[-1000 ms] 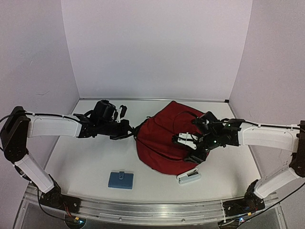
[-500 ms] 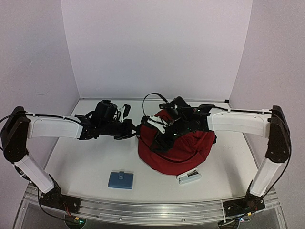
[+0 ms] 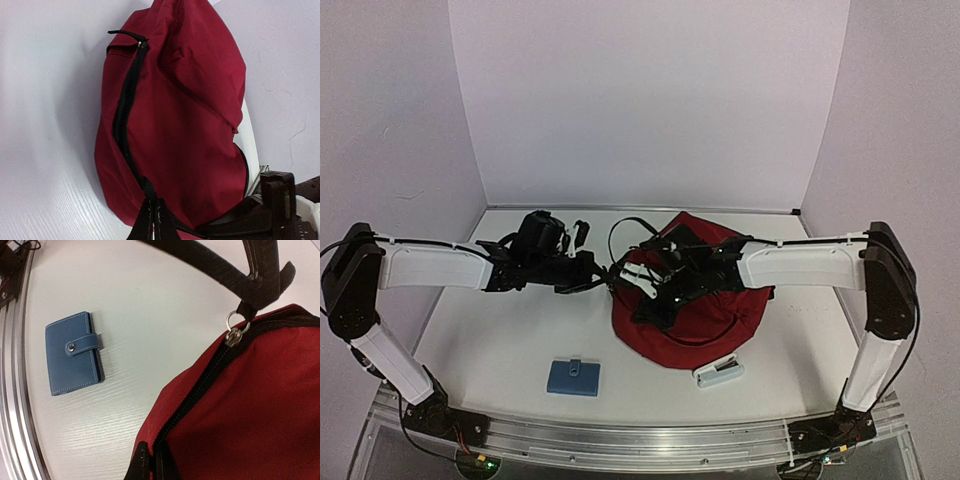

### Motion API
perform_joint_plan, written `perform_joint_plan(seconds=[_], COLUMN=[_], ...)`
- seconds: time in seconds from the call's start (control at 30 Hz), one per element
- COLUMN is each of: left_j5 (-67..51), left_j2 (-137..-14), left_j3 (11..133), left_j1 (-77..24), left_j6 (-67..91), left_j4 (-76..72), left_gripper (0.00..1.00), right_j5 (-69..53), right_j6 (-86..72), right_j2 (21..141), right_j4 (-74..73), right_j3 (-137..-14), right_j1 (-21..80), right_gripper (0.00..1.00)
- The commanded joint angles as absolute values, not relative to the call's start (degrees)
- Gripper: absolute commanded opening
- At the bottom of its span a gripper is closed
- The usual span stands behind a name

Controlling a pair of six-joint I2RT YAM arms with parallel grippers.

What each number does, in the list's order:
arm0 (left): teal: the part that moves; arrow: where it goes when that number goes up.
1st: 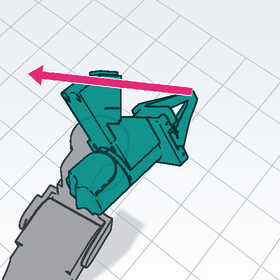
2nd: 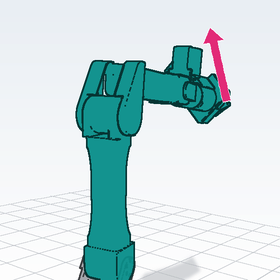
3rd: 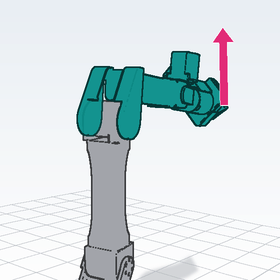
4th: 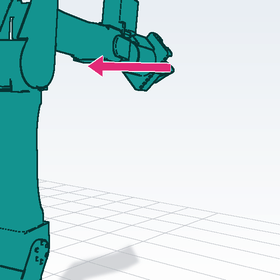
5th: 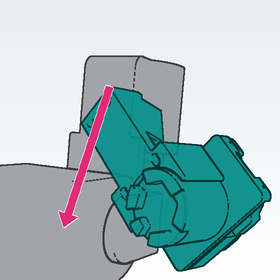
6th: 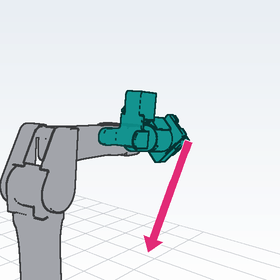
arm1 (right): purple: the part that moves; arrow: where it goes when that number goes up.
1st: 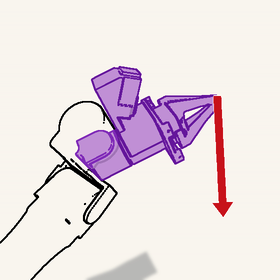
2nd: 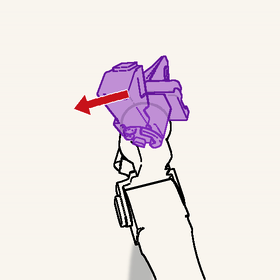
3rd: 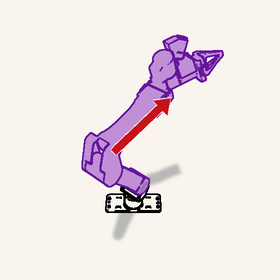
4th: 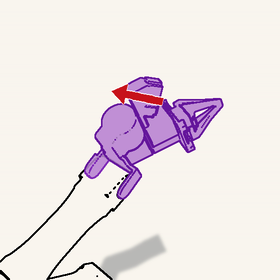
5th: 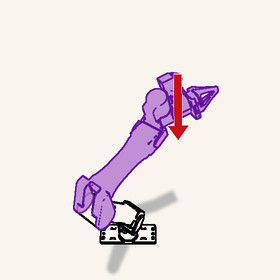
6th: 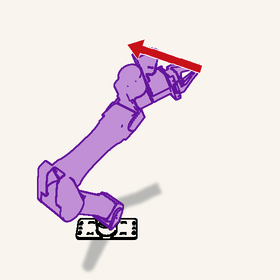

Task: Pack the student bag
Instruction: Zip the student bag at the center of the board.

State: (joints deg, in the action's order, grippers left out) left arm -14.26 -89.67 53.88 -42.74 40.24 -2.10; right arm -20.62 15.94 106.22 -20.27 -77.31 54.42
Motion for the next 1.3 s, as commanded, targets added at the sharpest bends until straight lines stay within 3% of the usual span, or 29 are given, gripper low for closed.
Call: perform_joint_plan(seconds=[0.0,0.33,0.37,0.4,0.47,0.5,0.73,0.97,1.07,1.13,1.17,1.27], left_j5=[-11.96,-17.35,-19.38,-20.78,-22.46,-22.94,-23.47,-23.21,-22.84,-21.94,-21.62,-21.3], left_j2=[-90.8,-91.22,-91.4,-91.56,-92.12,-92.53,-92.68,-91.79,-91.65,-91.71,-91.96,-94.07], left_j3=[57.34,57.65,57.38,57.3,57.55,58.03,58.2,57.38,57.17,57.18,57.31,58.97], left_j1=[-40.14,-38.94,-39.18,-39.59,-40.63,-41.15,-42.01,-42.01,-42.01,-41.98,-41.93,-41.92], left_j6=[38.33,38.07,38.21,38.37,38.41,38.31,39.93,40.3,40.31,40.04,39.82,38.72], left_j4=[-1.65,-4.06,-5.47,-6.9,-8.38,-8.51,-10.44,-10.64,-10.23,-9.81,-9.57,-8.7], left_gripper=[0.0,0.0,0.0,0.0,0.0,0.0,0.0,0.0,0.0,0.0,0.0,0.0], right_j5=[-22.17,-11.61,-10.06,-9.7,-11.56,-12.99,-18.92,-17.48,-15.96,-15.64,-15.63,-15.3], right_j6=[23.55,35.76,35.6,34.38,30.88,28.91,17.32,13.53,13.62,14.03,14.19,15.48], right_j2=[98.93,88.25,88.24,88.68,90.18,91.12,100.12,108.89,110.42,109.7,109.19,106.73], right_j4=[-26.22,-30.14,-30.07,-30.11,-30.17,-30.11,-26.19,-24.5,-24.43,-24.43,-24.43,-24.43], right_j3=[-71.25,-60.19,-60.79,-62.23,-66.06,-67.89,-79.66,-86.58,-86.89,-85.6,-84.93,-82.09], right_j1=[56.12,56.02,55.95,55.86,55.81,55.81,56.23,57.34,57.35,57.38,57.35,57.34], right_gripper=[0.0,0.0,0.05,0.2,0.6,0.68,0.71,0.6,0.41,0.13,0.03,0.0])
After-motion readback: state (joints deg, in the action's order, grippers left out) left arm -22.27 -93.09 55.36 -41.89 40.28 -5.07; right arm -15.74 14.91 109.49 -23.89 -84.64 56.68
